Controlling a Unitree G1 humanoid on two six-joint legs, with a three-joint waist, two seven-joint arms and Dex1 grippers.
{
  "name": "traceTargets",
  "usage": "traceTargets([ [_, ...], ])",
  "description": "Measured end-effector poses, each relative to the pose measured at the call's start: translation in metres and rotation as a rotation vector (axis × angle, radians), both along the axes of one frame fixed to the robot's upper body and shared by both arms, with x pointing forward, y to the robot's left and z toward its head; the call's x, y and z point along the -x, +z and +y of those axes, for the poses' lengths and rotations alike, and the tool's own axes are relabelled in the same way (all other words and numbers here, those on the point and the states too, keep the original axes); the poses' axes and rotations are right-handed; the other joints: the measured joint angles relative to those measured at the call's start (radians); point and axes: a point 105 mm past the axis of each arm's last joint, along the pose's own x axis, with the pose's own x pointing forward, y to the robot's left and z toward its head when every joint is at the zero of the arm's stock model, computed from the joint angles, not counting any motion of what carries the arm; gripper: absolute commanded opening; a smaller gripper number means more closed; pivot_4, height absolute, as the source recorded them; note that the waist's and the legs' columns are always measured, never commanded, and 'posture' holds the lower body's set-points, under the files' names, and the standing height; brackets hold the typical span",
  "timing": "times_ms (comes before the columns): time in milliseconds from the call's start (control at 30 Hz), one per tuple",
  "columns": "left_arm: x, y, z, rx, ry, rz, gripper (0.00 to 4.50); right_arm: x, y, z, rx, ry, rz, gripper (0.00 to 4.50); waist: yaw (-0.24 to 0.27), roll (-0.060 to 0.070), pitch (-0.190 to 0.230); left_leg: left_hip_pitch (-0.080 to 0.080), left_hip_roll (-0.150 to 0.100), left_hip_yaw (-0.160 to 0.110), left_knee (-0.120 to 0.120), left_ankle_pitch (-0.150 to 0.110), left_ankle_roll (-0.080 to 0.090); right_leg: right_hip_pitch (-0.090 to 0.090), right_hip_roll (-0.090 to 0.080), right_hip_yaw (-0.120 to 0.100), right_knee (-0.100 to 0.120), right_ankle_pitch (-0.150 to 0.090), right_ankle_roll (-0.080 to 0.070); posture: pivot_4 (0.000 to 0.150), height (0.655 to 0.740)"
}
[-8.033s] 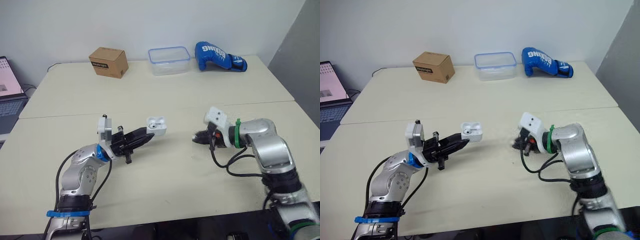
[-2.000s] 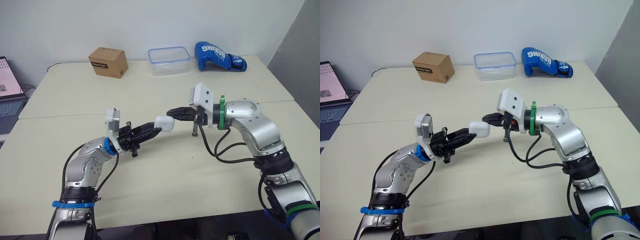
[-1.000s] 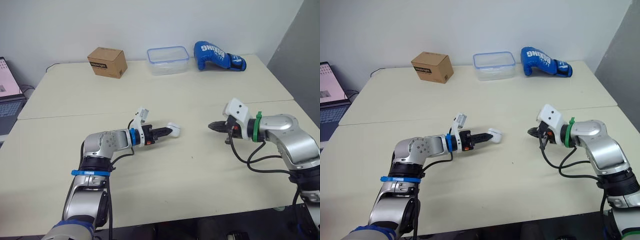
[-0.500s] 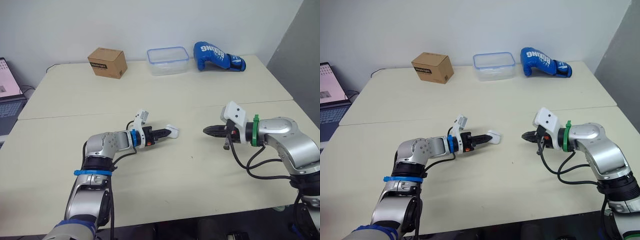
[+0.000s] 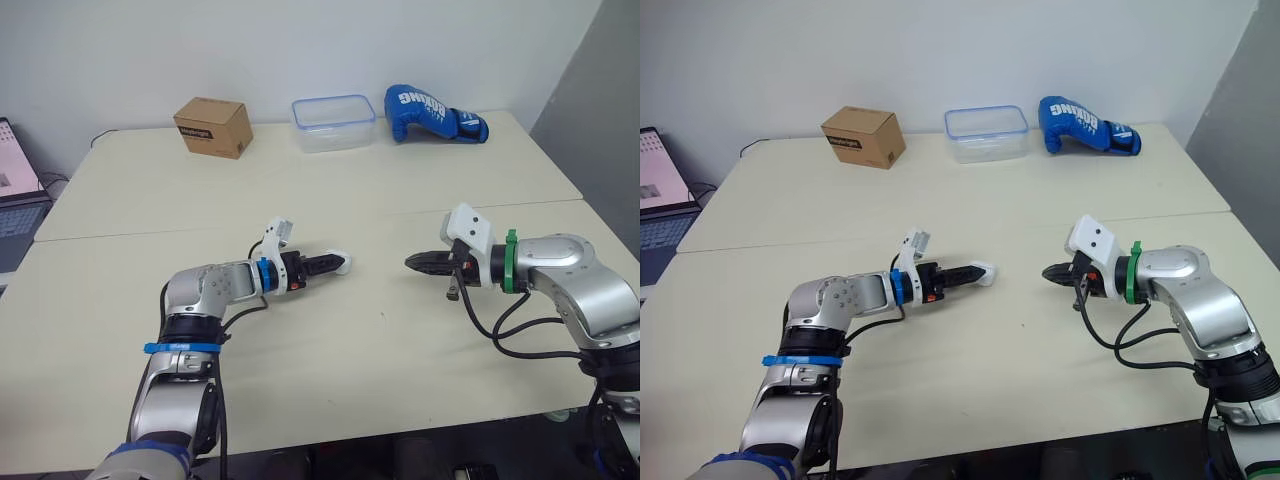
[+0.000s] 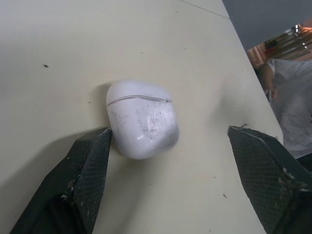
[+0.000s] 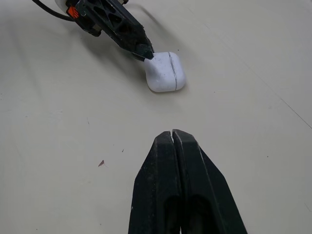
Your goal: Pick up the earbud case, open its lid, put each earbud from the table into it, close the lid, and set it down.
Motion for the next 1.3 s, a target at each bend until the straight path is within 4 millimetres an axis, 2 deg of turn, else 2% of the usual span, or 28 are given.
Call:
traceTargets([
  [233,0.018,-0.005,0.038,-0.256,0.019,-0.153,3.88,0.001,0.0,0.005,-0.021,0.021,-0.015,0.0,-0.01,0.001,-0.001,0.0,0.0,0.001,-0.001,0.0,0.0,0.0,0.0,0.001,-0.001,0.0,0.0,0.15,0.7307],
  [333,0.027,-0.011,0.051,-0.316,0.065,-0.253,3.88,0.002,-0.005,0.008,-0.043,0.018,-0.003,0.0,-0.008,0.002,-0.001,0.0,0.0,0.0,-0.001,0.0,0.0,0.0,0.0,0.001,-0.002,0.0,0.0,0.15,0.7307],
  [467,0.04,-0.018,0.072,-0.407,0.168,-0.354,3.88,0.019,-0.014,0.019,-0.14,0.014,0.009,0.0,-0.004,0.002,-0.001,-0.001,0.001,0.0,-0.002,0.0,0.0,-0.001,0.0,0.001,-0.002,0.0,0.0,0.15,0.7307],
  [600,0.054,-0.026,0.093,-0.513,0.264,-0.418,3.88,0.032,-0.031,0.021,-0.193,-0.046,0.027,0.0,0.009,0.002,-0.001,-0.001,0.0,0.001,-0.002,0.0,0.0,-0.001,-0.001,0.001,-0.002,0.0,0.0,0.15,0.7307],
  [900,0.094,-0.04,0.104,-0.506,0.379,-0.456,3.88,0.06,-0.055,0.018,-0.26,-0.162,0.029,0.0,0.016,0.001,-0.001,0.0,0.0,0.001,-0.002,-0.001,0.001,0.001,-0.001,0.001,-0.002,0.0,0.0,0.15,0.7307],
  [1133,0.107,-0.044,0.108,-0.514,0.416,-0.454,3.88,0.072,-0.072,0.01,-0.249,-0.194,0.057,0.0,0.015,0.001,-0.002,0.0,0.0,0.001,-0.002,-0.001,0.001,0.001,0.0,0.001,-0.002,0.0,0.0,0.15,0.7307],
  [1300,0.114,-0.044,0.112,-0.517,0.424,-0.45,3.88,0.073,-0.073,0.009,-0.256,-0.198,0.064,0.0,0.015,0.001,-0.002,0.0,0.0,0.001,-0.002,-0.002,0.004,0.002,0.0,0.0,-0.002,0.0,0.0,0.15,0.7307],
])
